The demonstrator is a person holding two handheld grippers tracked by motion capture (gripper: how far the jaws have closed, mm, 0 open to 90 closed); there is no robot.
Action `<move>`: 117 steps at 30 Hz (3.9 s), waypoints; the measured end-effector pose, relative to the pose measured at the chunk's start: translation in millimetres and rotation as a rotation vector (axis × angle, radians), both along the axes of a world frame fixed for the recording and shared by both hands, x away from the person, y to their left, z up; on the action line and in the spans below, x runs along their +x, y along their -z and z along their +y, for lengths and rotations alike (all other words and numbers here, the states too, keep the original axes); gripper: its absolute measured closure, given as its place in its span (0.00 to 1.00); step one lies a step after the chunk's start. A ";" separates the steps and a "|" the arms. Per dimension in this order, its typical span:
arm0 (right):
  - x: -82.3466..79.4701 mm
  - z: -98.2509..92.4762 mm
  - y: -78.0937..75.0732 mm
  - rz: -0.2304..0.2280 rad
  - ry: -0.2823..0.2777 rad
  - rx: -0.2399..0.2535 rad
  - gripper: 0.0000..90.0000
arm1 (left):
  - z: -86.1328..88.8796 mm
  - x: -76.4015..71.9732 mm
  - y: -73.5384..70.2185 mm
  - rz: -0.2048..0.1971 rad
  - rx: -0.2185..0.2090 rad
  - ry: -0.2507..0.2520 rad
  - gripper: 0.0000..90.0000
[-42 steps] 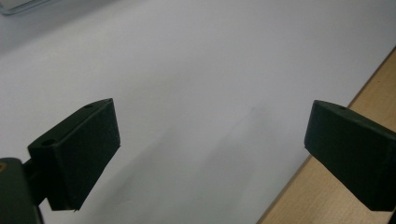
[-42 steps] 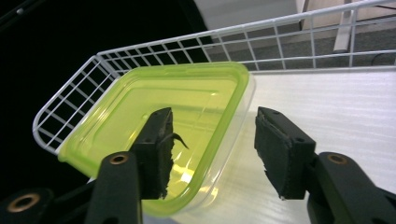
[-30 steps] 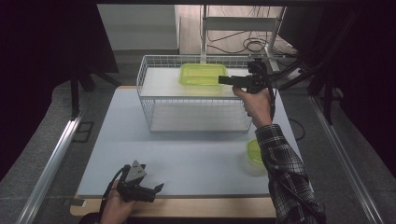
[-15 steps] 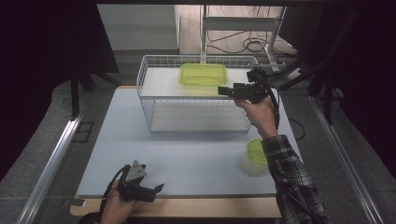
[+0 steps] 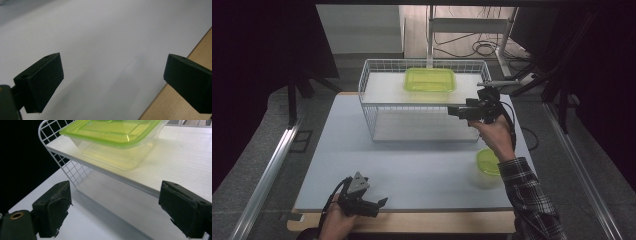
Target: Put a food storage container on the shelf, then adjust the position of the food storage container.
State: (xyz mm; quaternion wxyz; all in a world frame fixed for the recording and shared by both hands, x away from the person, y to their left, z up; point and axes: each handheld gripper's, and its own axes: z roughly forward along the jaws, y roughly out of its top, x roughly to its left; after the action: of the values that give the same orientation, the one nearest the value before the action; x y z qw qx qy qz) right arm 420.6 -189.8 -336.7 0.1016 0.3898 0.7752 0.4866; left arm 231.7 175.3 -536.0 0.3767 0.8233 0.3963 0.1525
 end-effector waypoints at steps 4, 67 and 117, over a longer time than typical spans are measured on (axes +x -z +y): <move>-6.5 1.0 6.5 -0.009 -0.010 -0.024 0.09 | -0.8 0.1 0.6 0.006 0.002 0.001 0.02; -119.0 -27.4 123.4 -0.025 -0.076 -0.143 0.05 | -2.1 -0.8 0.6 -0.009 0.003 0.011 0.03; -84.6 -144.2 117.8 -0.007 0.340 -0.242 0.99 | -5.1 -1.0 3.5 -0.004 0.046 0.022 0.03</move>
State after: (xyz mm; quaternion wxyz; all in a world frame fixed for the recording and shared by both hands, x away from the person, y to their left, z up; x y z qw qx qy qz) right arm 336.0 -334.0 -454.4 0.2310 0.4985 0.7505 0.3672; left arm 230.6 170.2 -539.5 0.3602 0.8356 0.3830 0.1589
